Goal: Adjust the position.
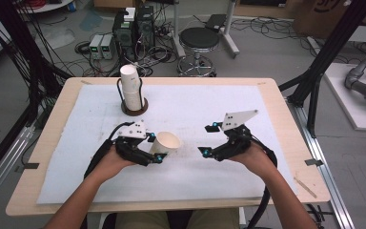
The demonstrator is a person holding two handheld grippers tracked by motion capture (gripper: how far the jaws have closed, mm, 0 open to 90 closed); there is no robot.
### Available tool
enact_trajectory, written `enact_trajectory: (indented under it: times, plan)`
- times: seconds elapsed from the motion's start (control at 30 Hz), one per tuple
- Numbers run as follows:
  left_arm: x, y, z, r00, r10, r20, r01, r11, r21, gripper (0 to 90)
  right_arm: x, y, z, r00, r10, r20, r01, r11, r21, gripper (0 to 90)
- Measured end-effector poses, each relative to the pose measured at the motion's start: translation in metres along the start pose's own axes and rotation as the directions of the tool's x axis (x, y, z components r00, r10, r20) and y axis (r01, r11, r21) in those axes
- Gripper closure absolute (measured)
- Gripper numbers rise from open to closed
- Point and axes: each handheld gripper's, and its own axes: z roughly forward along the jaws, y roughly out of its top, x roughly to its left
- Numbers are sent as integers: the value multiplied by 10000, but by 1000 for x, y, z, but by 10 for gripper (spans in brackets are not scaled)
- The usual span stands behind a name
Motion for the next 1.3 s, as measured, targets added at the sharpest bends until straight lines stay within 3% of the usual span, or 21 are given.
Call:
enact_trajectory:
  times: [0.23, 0.57, 0.77, 0.93, 1.07, 1.2, 1.3]
  plan:
    - [4, -21, -16, 9974, -321, -650, 247, 9935, -1107, 359, -5, -33, -10, 9932, 684, 941, -610, 9949, -798, 218]
    - [9, -47, -32, 9876, -846, -1324, 533, 9731, -2241, 359, -11, -68, -16, 9665, 1637, 1978, -1341, 9788, -1551, 218]
    - [11, -55, -39, 9788, -1037, -1764, 518, 9596, -2765, 352, -11, -78, -17, 9533, 1852, 2388, -1473, 9747, -1678, 218]
    - [11, -61, -47, 9707, -1174, -2095, 478, 9494, -3104, 351, -12, -85, -17, 9470, 1832, 2639, -1424, 9758, -1661, 218]
    - [13, -66, -54, 9614, -1410, -2364, 511, 9354, -3500, 349, -11, -88, -20, 9415, 1917, 2773, -1470, 9737, -1740, 218]
    - [15, -71, -59, 9534, -1600, -2558, 573, 9284, -3672, 349, -11, -87, -22, 9361, 1997, 2897, -1467, 9698, -1946, 218]
    - [16, -71, -61, 9518, -1632, -2596, 535, 9221, -3833, 349, -12, -86, -23, 9327, 2057, 2961, -1478, 9672, -2065, 218]
